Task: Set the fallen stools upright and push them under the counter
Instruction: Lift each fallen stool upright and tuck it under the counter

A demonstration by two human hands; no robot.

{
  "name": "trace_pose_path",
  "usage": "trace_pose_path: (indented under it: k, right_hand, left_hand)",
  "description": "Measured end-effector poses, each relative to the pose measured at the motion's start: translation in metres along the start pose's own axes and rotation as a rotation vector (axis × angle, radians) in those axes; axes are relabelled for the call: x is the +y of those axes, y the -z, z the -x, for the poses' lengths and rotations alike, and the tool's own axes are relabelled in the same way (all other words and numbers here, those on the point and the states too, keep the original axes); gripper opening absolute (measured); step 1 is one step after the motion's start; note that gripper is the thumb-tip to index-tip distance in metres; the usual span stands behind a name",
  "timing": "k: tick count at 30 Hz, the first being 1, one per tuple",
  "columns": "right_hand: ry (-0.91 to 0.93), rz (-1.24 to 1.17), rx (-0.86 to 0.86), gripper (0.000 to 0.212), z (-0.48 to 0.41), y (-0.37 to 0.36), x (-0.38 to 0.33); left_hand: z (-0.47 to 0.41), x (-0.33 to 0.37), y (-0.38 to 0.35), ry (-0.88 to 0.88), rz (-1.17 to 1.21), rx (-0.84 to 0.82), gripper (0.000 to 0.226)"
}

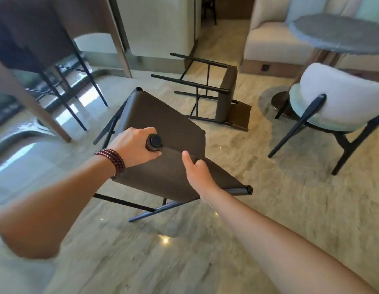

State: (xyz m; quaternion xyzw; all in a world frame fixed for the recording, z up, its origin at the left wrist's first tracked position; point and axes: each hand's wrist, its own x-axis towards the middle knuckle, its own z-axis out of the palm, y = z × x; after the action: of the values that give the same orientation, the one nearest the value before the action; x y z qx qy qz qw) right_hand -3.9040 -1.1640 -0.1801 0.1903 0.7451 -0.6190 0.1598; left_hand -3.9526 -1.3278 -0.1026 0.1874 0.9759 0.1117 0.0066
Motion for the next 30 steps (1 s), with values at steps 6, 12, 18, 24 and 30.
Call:
trace_pose_path:
  k: [6,12,18,24,30]
  right_hand:
    - [0.044,0.062,-0.111,0.086,0.017,-0.085,-0.070]
    - [0.021,0.189,-0.259,0.072,0.024,-0.152,-0.114]
    - [0.759,0.669,0.416,0.033,0.023,-0.159,-0.094]
    - [0.623,1.122,0.137,0.037,-0.010,-0.139,-0.087]
    - [0.694,1.054,0.167,0.030,-0.012,-0.169,-0.106]
  left_hand:
    - [0.021,-0.088,0.059,0.191,0.018,-0.011,0.031]
    - [0.031,-0.162,0.108,0.323,-0.005,-0.079,0.033]
    - [0.034,-0.194,0.120,0.363,-0.068,-0.042,0.034]
    - [0.044,-0.220,0.128,0.387,-0.015,-0.012,0.031]
    - [0.073,-0.248,0.131,0.448,0.067,0.042,0.029]
